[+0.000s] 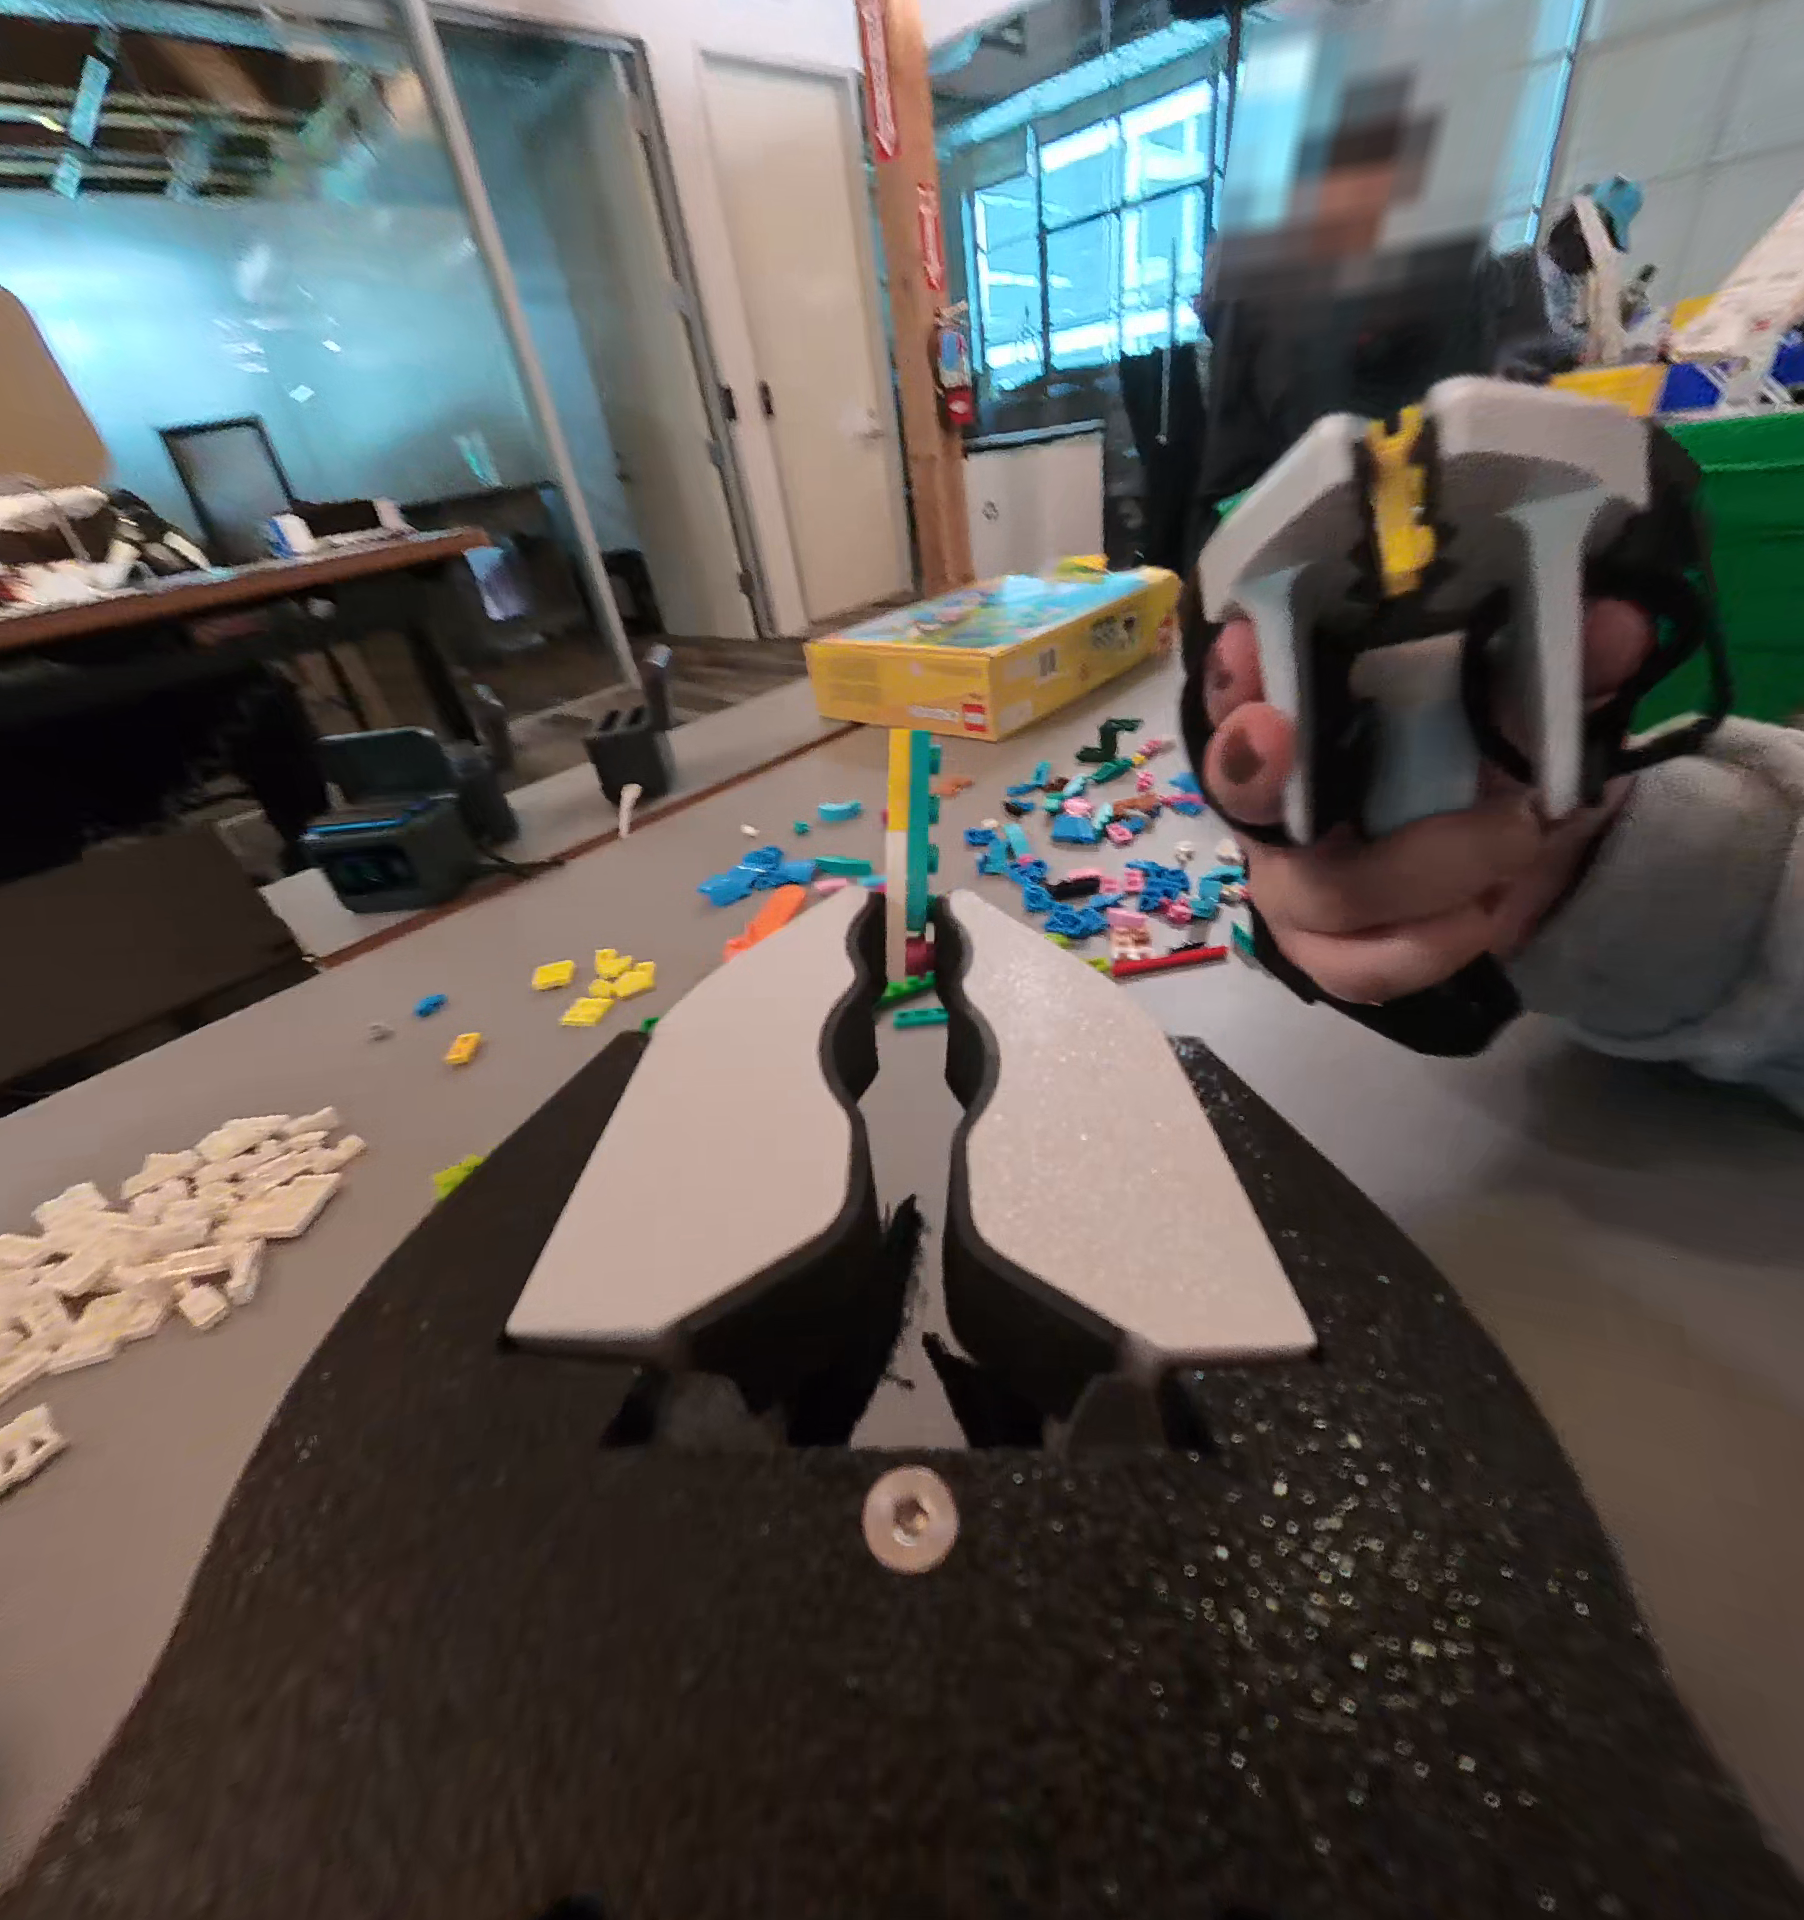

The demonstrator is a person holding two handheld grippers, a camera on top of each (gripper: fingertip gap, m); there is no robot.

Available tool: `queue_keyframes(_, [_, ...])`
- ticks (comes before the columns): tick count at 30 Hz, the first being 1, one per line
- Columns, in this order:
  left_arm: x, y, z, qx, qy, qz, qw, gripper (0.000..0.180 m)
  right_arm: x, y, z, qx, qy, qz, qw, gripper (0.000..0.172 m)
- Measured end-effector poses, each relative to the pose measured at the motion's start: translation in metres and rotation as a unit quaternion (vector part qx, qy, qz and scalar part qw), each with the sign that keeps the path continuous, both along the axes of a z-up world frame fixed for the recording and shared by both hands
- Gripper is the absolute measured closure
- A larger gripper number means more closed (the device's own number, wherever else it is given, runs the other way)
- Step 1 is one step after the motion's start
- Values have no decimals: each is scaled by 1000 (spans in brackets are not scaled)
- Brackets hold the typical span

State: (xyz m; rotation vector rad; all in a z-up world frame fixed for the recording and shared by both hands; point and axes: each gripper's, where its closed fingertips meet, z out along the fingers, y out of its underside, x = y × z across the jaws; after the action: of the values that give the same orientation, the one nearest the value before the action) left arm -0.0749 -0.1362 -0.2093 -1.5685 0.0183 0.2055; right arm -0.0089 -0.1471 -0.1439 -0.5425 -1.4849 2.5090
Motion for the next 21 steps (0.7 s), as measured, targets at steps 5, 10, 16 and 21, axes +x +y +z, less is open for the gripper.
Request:
queue_keyframes(5, [-17, -16, 7, 77, 20, 52, 995, 172, -3, -2, -4, 20, 3, -20, 1000, 168])
queue_keyframes(10, [-29, -10, -9, 36, 27, 92, 995, 172, -61, 36, -41, 156, -86, -244, 953, 168])
queue_keyframes(16, [-22, -9, -7, 35, 43, 88, 995, 172, -152, 65, -78, 198, -303, -228, 904, 168])
queue_keyframes(21, [-28, -11, -11, 11, 77, 120, 990, 172, -242, 95, -128, 264, -458, -228, 818, 168])
